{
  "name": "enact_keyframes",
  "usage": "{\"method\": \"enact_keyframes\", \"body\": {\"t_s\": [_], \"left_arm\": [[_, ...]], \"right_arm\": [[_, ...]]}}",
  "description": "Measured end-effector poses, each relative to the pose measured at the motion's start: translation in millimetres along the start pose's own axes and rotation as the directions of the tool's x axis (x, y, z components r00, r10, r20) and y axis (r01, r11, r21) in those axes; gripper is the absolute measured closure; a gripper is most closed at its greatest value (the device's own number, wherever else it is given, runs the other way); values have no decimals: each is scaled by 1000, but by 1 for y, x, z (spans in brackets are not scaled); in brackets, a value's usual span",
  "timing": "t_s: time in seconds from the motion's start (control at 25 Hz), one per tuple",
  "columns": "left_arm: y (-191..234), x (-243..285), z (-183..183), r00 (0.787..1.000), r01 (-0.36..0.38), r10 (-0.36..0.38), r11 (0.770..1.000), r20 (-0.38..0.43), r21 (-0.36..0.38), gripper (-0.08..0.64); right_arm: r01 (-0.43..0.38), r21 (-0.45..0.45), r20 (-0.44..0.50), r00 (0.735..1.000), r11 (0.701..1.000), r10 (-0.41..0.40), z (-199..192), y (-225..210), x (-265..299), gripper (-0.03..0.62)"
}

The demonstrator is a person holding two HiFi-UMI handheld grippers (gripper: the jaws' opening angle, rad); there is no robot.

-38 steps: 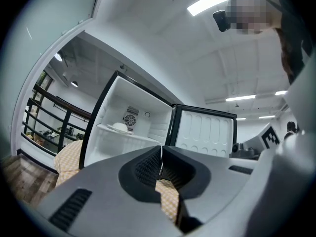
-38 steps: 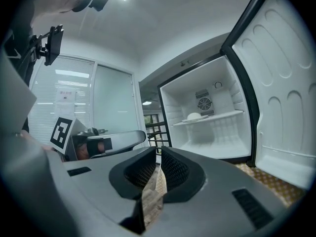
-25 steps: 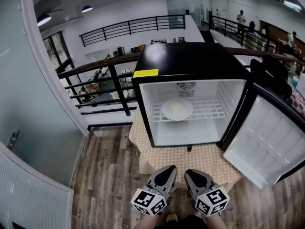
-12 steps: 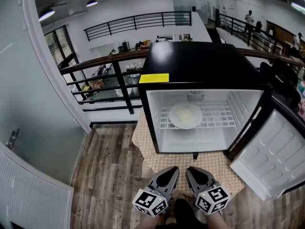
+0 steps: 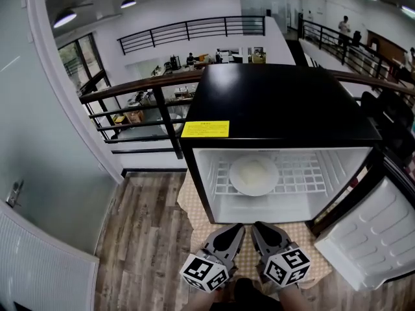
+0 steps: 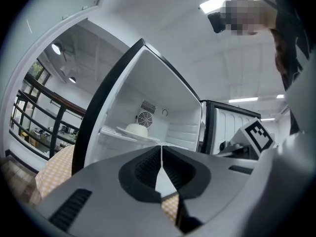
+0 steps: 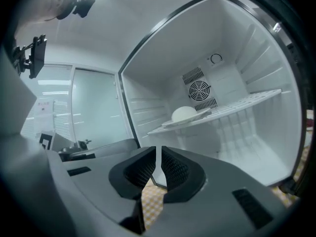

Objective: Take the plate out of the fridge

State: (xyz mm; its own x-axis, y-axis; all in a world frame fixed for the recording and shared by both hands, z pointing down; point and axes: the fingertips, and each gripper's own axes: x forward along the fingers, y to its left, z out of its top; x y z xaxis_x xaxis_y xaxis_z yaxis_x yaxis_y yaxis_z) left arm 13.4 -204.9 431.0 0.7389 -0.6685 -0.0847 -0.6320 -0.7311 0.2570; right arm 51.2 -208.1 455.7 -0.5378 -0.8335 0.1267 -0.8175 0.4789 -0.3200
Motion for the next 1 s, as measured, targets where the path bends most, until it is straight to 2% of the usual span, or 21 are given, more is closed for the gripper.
{"method": "enact_keyframes", "body": {"t_s": [0.16,0.4,0.56,0.64,0.72,0.84,1.0], "left_arm": [[8,12,2,1000,0,0,1000,6,2,543],[18,20,4,1000,-10,10,1000,17,0,543],[23,23,3,1000,-15,15,1000,20,-6,543],[24,24,3,1000,-14,15,1000,20,-9,543],[25,26,2,1000,-14,14,1000,20,-11,543],[26,27,2,1000,-13,13,1000,22,-13,543],[26,26,0,1000,-11,12,1000,19,-15,543]], "right_arm": [[18,149,-3,1000,989,-18,7,-18,15,541],[-2,380,46,999,925,-17,24,-37,29,540],[-42,524,103,995,851,-15,40,-45,35,529],[-75,590,131,991,804,-4,46,-46,39,458],[-96,647,149,989,756,-3,51,-49,43,445],[-68,706,130,991,705,-35,50,-58,48,437],[-70,798,124,991,598,-50,50,-63,56,437]]}}
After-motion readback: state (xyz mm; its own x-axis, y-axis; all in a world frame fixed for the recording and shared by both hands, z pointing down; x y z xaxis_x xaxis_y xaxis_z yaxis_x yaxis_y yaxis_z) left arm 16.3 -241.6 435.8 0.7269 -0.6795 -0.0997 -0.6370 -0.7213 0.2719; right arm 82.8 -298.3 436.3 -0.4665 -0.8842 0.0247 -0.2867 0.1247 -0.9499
